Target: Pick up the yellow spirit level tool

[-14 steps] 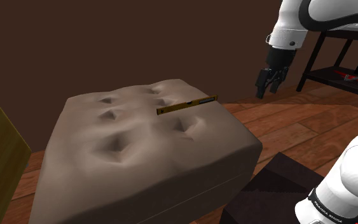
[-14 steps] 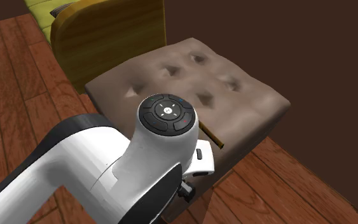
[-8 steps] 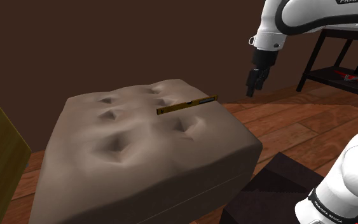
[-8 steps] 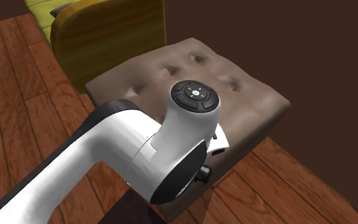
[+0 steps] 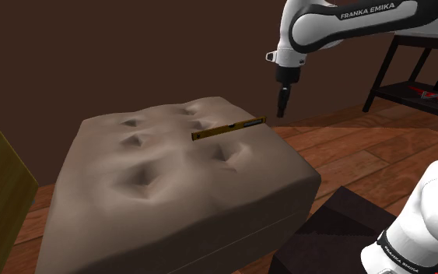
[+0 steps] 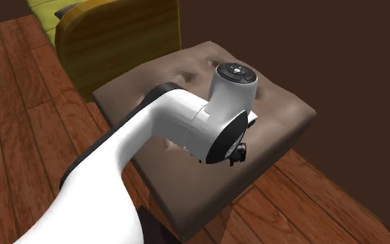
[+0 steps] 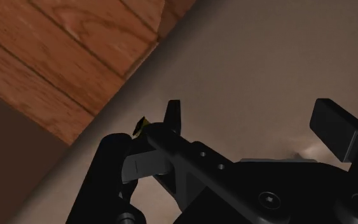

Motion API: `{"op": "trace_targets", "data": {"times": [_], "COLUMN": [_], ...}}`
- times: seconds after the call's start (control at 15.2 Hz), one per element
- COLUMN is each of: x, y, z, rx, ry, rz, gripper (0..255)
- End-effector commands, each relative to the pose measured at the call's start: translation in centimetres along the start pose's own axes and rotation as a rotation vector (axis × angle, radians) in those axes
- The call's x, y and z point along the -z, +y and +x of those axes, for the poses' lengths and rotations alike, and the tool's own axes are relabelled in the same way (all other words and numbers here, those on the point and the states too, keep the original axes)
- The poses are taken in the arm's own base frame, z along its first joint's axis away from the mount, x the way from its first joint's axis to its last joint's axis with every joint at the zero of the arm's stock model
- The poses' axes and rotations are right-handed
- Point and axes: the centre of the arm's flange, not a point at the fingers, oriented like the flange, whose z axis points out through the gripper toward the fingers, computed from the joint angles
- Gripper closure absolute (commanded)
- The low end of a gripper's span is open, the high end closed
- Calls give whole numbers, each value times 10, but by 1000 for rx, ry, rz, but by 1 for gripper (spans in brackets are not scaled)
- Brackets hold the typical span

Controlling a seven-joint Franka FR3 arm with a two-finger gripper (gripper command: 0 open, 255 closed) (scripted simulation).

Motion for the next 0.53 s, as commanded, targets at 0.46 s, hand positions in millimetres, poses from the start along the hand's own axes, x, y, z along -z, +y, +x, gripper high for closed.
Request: {"op": "trace_targets", "data": {"times": [0.46], "x": [-34], "y": [-1], "z": [115], "rx": [465], "ry": [-30], "rz": [-36], "gripper": [0]}}
